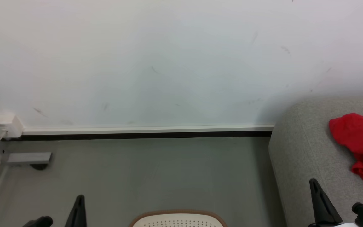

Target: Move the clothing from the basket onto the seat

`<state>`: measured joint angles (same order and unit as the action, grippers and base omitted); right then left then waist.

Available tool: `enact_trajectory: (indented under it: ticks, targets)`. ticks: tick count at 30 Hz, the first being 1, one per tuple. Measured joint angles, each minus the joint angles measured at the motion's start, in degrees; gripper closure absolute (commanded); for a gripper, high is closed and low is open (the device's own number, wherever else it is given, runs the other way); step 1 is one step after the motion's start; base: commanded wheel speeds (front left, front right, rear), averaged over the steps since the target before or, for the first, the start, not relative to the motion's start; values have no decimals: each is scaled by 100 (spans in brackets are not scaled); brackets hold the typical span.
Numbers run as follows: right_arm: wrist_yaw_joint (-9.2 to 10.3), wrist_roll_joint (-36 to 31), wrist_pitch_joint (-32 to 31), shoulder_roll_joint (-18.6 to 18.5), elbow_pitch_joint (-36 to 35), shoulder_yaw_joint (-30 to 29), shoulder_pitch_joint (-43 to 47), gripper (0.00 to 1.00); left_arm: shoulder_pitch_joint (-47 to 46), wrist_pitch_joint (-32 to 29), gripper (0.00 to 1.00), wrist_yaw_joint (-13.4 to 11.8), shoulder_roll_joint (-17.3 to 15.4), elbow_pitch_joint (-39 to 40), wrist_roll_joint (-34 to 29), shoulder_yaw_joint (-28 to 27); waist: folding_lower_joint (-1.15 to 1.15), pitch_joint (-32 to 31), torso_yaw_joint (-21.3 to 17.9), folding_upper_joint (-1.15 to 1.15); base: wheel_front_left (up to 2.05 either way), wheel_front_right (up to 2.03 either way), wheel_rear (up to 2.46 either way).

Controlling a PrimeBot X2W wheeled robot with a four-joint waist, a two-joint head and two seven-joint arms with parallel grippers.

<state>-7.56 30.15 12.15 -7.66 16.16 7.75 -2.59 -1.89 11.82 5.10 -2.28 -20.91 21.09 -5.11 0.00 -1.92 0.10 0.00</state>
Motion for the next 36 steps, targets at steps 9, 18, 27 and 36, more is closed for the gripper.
enact_trajectory:
  ticks: [9,18,27,36]
  targets:
    - [0,793,-219,44,-21,-166,-14,100,-13,-192,100,36,0,116,918,5,0,17,-1,0,0,0,0]
    - [0,1493,-411,82,-43,-313,-45,100,-51,-399,100,49,-1,196,1691,-3,0,33,-2,0,0,0,0]
    - [0,2121,-612,132,-66,-463,-80,100,-100,-589,100,76,-3,261,2408,-15,0,49,-2,0,0,0,0]
    - [0,2716,-784,193,-91,-602,-91,100,-141,-772,100,92,-5,316,3090,-32,0,65,-3,0,0,0,0]
